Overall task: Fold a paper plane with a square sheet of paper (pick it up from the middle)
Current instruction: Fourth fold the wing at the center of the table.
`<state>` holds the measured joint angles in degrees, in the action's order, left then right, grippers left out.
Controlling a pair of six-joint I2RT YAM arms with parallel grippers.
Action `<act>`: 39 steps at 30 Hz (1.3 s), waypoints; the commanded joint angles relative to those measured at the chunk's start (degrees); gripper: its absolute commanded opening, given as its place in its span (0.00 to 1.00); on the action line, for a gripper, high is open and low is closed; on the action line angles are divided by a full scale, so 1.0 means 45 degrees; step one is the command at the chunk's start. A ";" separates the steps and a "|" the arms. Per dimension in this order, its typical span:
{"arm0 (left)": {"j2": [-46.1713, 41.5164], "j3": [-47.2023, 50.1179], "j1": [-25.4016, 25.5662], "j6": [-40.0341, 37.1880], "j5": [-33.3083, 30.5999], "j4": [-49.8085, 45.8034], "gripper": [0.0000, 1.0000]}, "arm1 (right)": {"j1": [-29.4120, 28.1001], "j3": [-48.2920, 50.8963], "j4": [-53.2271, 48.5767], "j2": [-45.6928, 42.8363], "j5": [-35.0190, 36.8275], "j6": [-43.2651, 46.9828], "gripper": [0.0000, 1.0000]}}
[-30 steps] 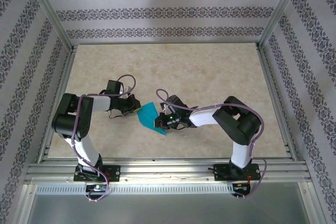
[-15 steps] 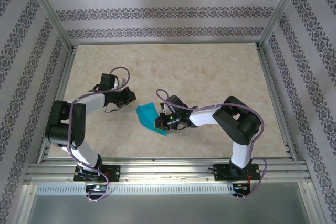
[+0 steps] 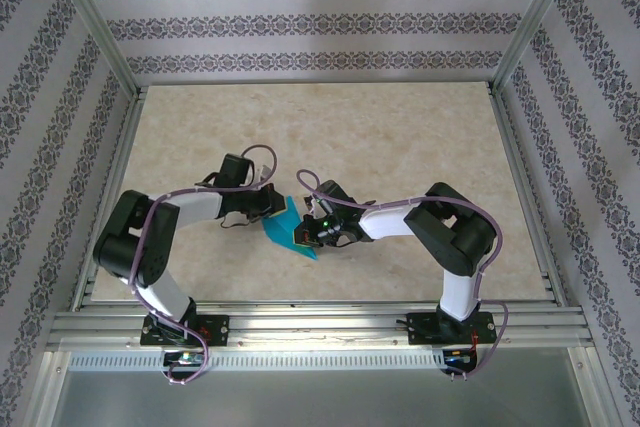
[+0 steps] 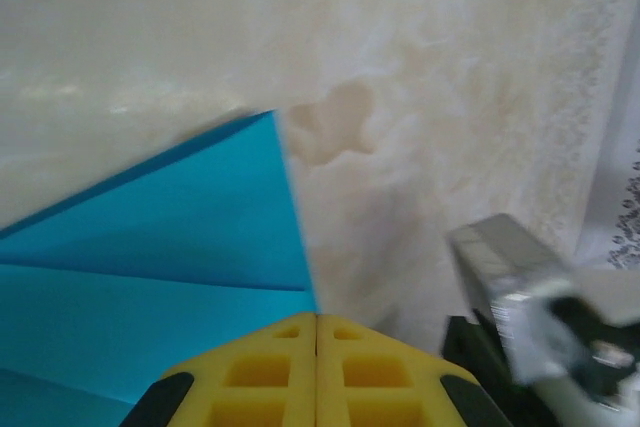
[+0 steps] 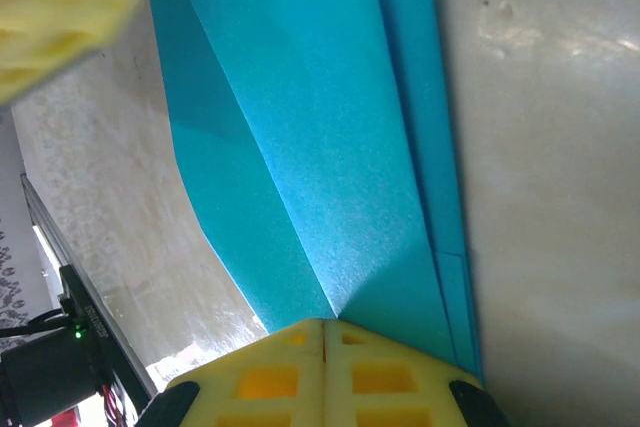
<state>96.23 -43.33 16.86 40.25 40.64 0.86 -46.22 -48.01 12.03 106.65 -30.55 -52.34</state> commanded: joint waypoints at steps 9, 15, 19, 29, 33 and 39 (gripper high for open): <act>0.1062 0.0041 0.0002 -0.0525 -0.1190 -0.0926 0.04 | -0.0176 0.0960 -0.2073 -0.1461 0.0383 -0.0015 0.06; 0.0954 0.0111 -0.0018 -0.0276 -0.1060 -0.0699 0.03 | -0.0547 0.2675 -0.2690 -0.3412 0.0699 -0.0381 0.11; 0.0892 0.0168 -0.0028 0.0074 -0.0747 -0.0400 0.03 | -0.0598 0.2917 -0.2482 -0.4144 0.1364 -0.1498 0.19; 0.0892 0.0380 -0.0213 0.0551 -0.0572 -0.0188 0.03 | -0.0391 0.2398 -0.1723 -0.3354 0.1866 -0.2779 0.29; 0.0993 0.0469 -0.0391 0.0728 -0.0365 0.0029 0.02 | -0.0413 0.2283 -0.1601 -0.2984 0.1917 -0.2847 0.26; 0.1165 0.0621 -0.0480 0.0858 -0.0216 0.0228 0.02 | -0.0433 0.2192 -0.1399 -0.3091 0.1978 -0.2898 0.23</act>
<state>99.61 -42.19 15.51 42.98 41.17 2.42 -47.83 -36.64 1.43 91.07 -23.55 -64.66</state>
